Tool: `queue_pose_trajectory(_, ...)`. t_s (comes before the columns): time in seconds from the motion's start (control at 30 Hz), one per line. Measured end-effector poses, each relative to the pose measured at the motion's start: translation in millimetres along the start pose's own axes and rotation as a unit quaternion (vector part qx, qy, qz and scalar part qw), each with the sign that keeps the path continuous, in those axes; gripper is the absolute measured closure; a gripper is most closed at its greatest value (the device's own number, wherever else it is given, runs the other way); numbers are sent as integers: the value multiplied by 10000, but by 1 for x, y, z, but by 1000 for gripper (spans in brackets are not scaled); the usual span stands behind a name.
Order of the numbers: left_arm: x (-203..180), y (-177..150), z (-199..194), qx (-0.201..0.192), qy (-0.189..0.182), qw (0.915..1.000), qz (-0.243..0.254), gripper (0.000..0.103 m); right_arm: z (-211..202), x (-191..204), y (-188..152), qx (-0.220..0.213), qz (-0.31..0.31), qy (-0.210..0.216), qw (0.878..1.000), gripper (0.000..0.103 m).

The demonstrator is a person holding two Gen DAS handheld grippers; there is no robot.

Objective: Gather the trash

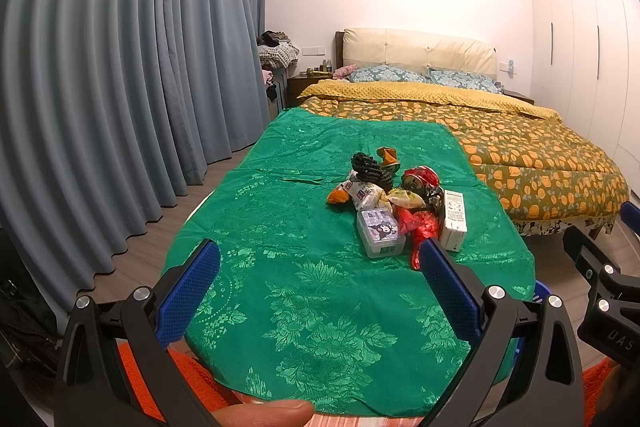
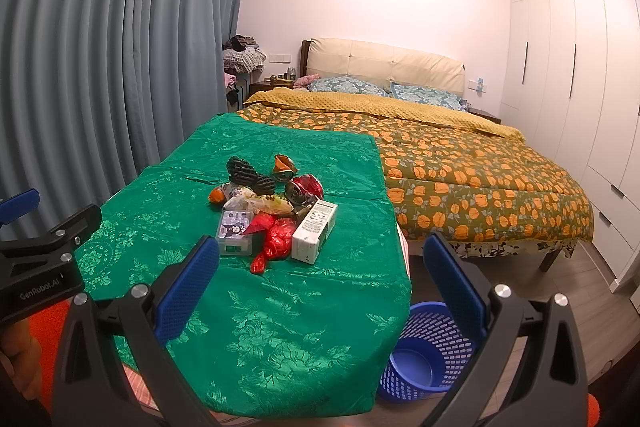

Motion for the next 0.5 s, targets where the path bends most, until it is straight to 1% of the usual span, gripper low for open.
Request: queue_pose_trajectory(0.5,3,1,-1,8,11,10000,15,4,0,-1,0,1,-4,-6,10000,4)
Point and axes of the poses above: each gripper's, at about its wrist camera, not at the fingertips, and z roughly the way its jaws point, x to its left, y to its top, the point moved 2 cm from there along z, roughly the way its jaws point
